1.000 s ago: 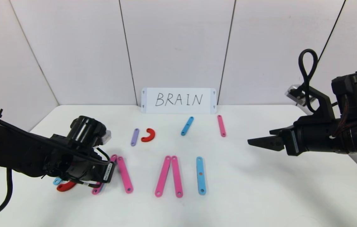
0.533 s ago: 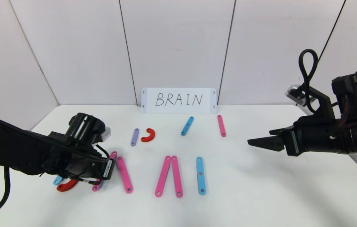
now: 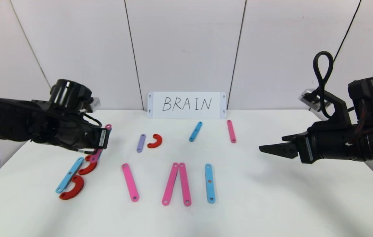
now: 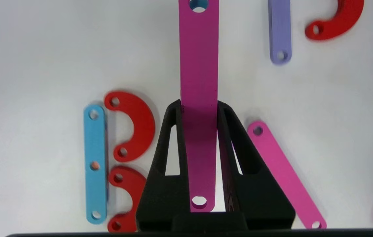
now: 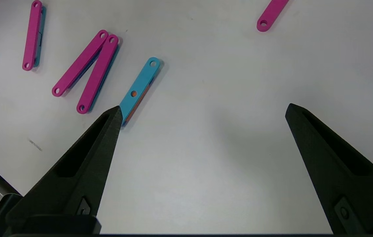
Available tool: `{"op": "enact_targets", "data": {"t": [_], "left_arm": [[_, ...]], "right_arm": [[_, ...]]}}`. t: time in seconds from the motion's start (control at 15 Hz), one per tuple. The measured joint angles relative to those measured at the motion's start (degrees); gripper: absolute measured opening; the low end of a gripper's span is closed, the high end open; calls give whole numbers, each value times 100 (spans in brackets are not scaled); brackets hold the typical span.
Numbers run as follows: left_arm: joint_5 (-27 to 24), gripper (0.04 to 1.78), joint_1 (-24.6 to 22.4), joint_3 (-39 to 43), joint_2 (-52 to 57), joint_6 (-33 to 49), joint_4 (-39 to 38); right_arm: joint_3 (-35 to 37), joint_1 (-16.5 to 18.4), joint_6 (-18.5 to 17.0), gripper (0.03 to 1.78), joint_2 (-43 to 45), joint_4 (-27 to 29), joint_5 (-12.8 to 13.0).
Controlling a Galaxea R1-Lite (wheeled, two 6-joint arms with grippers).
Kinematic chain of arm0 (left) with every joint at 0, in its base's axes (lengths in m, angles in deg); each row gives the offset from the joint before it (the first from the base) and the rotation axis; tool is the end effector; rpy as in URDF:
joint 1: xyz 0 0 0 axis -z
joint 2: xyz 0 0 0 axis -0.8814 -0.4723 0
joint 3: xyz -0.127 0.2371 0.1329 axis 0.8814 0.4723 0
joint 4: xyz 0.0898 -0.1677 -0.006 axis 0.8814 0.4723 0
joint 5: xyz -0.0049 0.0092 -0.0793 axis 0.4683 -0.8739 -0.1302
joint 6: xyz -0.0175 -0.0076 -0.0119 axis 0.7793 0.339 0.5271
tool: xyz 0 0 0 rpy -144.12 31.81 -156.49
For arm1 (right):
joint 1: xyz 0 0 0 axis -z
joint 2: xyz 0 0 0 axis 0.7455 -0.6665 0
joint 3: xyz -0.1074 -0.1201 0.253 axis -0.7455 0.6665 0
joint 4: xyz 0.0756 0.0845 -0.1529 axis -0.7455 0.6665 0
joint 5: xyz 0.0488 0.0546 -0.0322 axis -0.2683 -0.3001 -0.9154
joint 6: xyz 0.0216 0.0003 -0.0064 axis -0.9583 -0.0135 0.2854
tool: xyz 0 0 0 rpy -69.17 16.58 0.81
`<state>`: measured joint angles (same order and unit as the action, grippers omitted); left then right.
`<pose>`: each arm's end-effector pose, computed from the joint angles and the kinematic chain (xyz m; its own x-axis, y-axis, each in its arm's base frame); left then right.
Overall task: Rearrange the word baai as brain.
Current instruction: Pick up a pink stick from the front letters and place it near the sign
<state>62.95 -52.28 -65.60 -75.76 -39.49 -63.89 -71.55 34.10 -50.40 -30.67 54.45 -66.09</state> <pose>0.3187 -0.0514 0.1831 0.7242 -0.0321 -0.6889 0.0325 0.9994 -0.0125 0.2469 0.0704 0.1972 0.6309 0.5318 -0.5650 -0.5220 0.8297 0.1980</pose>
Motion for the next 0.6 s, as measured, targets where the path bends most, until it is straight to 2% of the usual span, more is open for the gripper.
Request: {"op": "enact_targets", "data": {"t": [0.2, 0.4, 0.6], "left_arm": [[-4, 30, -276, -984, -455, -59, 138], [-33, 30, -472, -1697, -1007, -568, 307], [-94, 30, -555, -2158, -1519, -766, 325]], "right_arm": [[7, 7, -2, 173, 9, 0, 1], [29, 7, -6, 173, -6, -34, 1], [173, 0, 0, 173, -30, -422, 9]]}}
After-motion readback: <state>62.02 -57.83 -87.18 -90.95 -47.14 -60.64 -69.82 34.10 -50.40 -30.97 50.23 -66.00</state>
